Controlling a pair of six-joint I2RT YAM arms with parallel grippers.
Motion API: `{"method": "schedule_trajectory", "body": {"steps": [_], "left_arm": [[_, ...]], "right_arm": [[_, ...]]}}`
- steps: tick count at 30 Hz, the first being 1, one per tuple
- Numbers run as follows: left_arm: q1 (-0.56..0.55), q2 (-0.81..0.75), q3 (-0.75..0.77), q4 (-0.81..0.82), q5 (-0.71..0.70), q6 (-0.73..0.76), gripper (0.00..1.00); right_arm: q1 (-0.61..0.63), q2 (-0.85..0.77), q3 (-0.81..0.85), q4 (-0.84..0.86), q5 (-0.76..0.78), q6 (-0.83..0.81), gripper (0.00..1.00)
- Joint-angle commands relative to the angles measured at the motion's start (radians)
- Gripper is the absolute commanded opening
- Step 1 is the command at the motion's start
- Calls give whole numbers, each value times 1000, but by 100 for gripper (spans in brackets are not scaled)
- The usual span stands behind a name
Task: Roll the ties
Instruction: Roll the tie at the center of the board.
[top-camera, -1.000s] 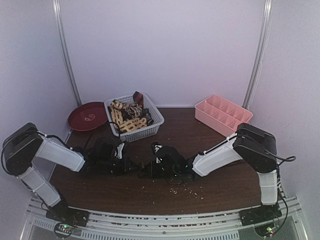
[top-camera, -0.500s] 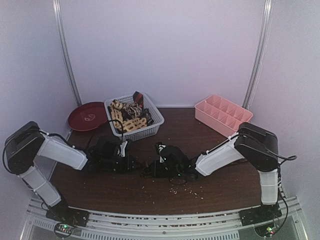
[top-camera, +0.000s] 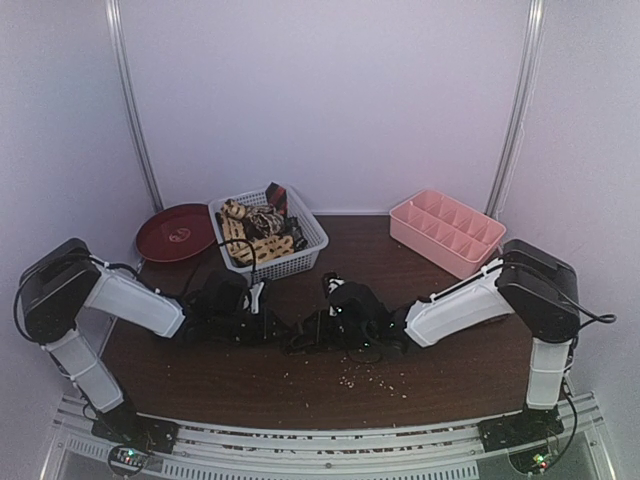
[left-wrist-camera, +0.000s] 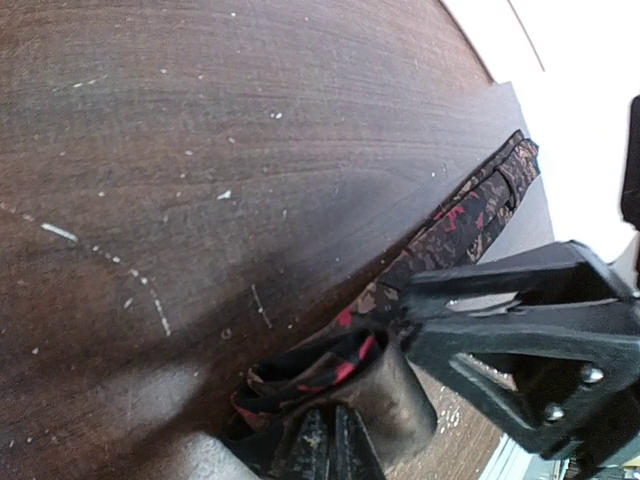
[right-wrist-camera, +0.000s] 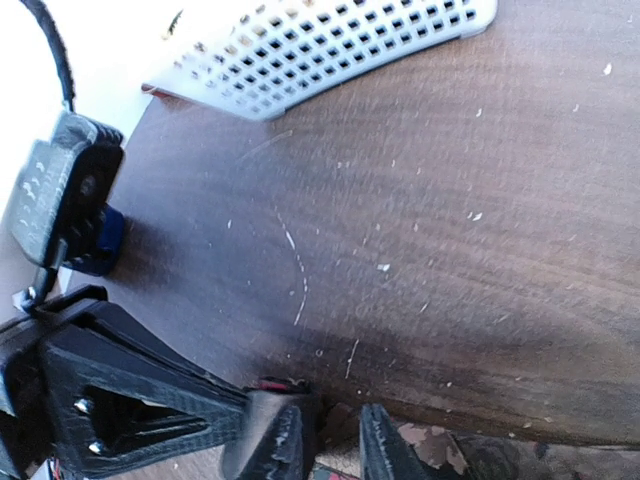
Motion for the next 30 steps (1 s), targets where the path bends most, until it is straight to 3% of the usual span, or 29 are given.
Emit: {"method": "schedule_trajectory", "body": {"steps": [1,9,18,25,30], "left_arm": [[-13,31,41,9,-15,24,6],[-19,63,68,7,-21,27,6],[-23,43,89,-38,-51,58,7],[-22,-9,151,-180,-122,245,14],[-27,-91,94,-165,-186,496,23]], "right_arm": [[-6,-52,-8,-54,63,6,26],[-5,-33,-2,-37,9,17,37],[-5,30,16,-38,-44,25,22],[-8,53,8,-19,-68,26,16],[-13,52,-17,24,-85,23,16]]}}
